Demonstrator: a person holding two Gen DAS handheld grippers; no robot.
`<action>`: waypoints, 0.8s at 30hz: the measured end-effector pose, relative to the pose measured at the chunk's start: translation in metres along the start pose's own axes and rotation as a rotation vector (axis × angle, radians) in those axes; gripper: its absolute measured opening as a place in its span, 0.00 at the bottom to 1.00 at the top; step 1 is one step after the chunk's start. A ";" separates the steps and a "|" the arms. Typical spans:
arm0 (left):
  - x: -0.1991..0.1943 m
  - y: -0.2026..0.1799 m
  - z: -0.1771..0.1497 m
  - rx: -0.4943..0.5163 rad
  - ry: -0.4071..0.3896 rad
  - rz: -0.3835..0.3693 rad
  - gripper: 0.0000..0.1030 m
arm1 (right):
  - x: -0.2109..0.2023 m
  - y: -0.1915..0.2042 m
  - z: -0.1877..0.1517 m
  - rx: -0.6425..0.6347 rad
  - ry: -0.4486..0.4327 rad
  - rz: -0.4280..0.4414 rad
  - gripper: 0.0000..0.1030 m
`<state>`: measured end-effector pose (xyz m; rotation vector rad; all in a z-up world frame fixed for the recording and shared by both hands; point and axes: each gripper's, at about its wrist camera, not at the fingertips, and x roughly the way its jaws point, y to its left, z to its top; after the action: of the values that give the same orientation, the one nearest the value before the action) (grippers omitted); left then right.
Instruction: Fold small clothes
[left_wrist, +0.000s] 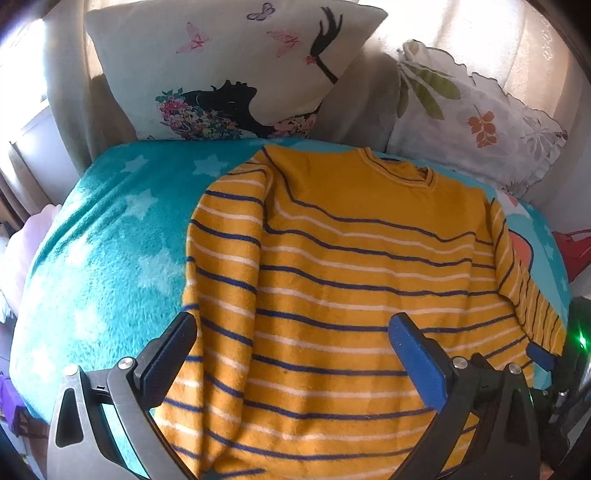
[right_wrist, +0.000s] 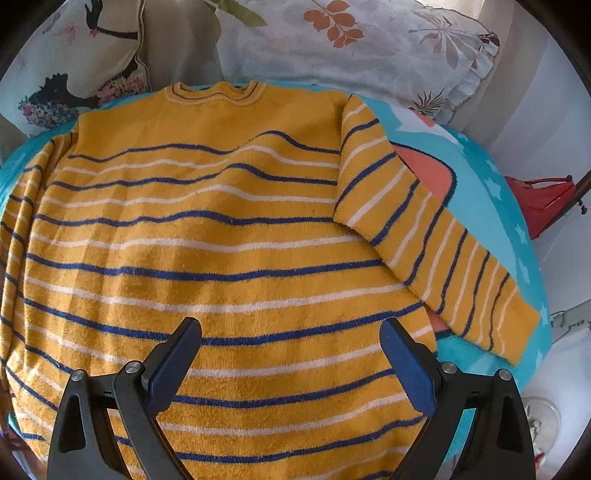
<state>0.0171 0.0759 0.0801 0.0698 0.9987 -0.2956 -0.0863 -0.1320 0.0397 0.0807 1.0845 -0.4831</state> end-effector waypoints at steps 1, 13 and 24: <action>0.002 0.003 0.001 0.003 -0.002 0.003 1.00 | -0.001 0.001 -0.001 -0.003 0.002 -0.010 0.96; 0.030 0.041 0.005 0.053 0.008 0.079 1.00 | -0.014 0.008 -0.023 0.018 0.050 -0.119 0.96; 0.047 0.072 0.002 0.003 0.049 0.110 1.00 | -0.020 0.011 -0.033 0.048 0.062 -0.135 0.96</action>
<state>0.0626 0.1344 0.0362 0.1349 1.0394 -0.1960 -0.1170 -0.1054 0.0397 0.0649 1.1442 -0.6318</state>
